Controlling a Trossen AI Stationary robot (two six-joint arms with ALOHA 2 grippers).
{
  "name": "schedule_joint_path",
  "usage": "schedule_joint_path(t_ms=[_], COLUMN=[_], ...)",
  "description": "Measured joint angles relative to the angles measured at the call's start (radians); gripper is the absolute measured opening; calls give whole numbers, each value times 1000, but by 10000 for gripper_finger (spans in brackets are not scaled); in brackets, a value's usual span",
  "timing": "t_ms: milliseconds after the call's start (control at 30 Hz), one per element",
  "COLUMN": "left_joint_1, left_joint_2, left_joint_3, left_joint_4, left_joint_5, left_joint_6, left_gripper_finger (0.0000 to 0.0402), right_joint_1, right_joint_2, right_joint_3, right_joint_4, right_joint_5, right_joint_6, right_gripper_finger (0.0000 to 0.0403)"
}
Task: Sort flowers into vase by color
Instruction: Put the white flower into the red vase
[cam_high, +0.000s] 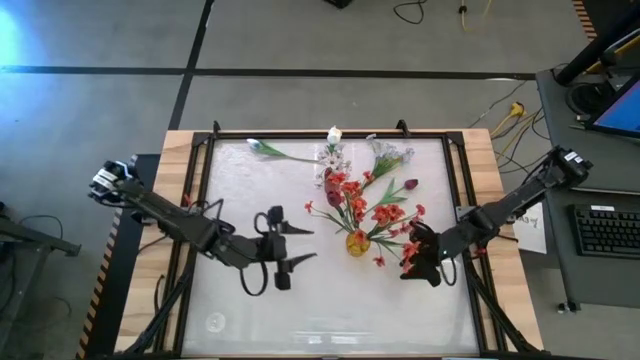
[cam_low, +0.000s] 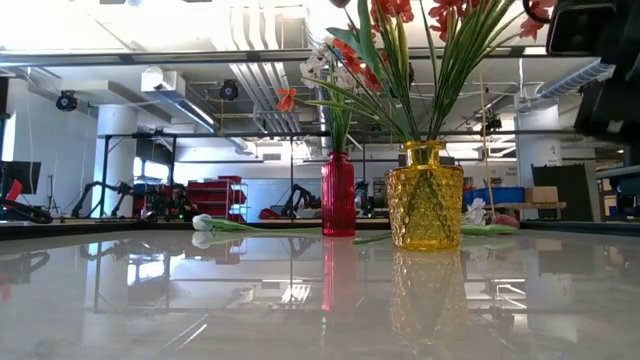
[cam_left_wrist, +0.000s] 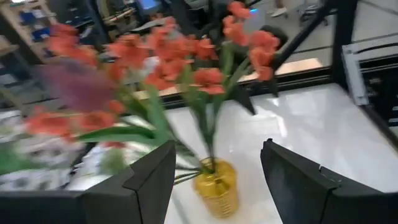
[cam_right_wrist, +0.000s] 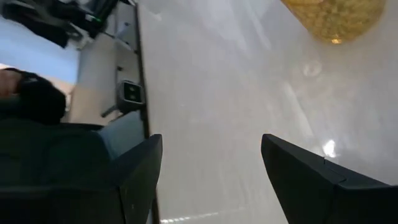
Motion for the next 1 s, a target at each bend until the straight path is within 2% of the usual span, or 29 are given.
schedule_joint_path(t_ms=[167, 267, 400, 533, 567, 600, 633, 667, 700, 800, 900, 933, 1000], left_joint_1=[0, 0, 0, 3, 3, 4, 16, 36, 67, 204, 364, 425, 543], left_joint_2=[-85, -114, -127, -117, -115, -115, -120, -126, -139, -187, -221, -224, -222], left_joint_3=[0, 0, 0, 0, 0, 1, 1, 1, 2, 2, 0, 0, -1], left_joint_4=[-130, -210, -228, -230, -246, -266, -283, -292, -308, -418, -591, -637, -699], left_joint_5=[-128, -245, -494, -883, -915, -901, -839, -719, -563, 0, 439, 525, 588], left_joint_6=[-11, -11, -10, -3, -24, -23, -9, -2, -1, -29, -17, 6, 58], left_gripper_finger=[219, 219, 219, 219, 219, 219, 217, 213, 208, 187, 164, 158, 149], right_joint_1=[4, 4, 4, 4, 4, 4, 4, 4, 4, 4, 4, 4, 4], right_joint_2=[-64, -107, -166, -198, -201, -201, -200, -200, -200, -199, -198, -198, -195], right_joint_3=[0, 0, 0, 0, 0, 0, 0, 0, 0, 0, 0, 0, 0], right_joint_4=[-6, -48, -199, -352, -372, -380, -376, -368, -358, -324, -302, -301, -304], right_joint_5=[-12, -18, -9, 20, 20, 20, 19, 19, 16, -4, -8, -9, -9], right_joint_6=[2, 18, 136, 225, 233, 233, 233, 232, 232, 228, 225, 219, 212], right_gripper_finger=[265, 265, 260, 254, 252, 251, 251, 251, 251, 253, 253, 253, 251])
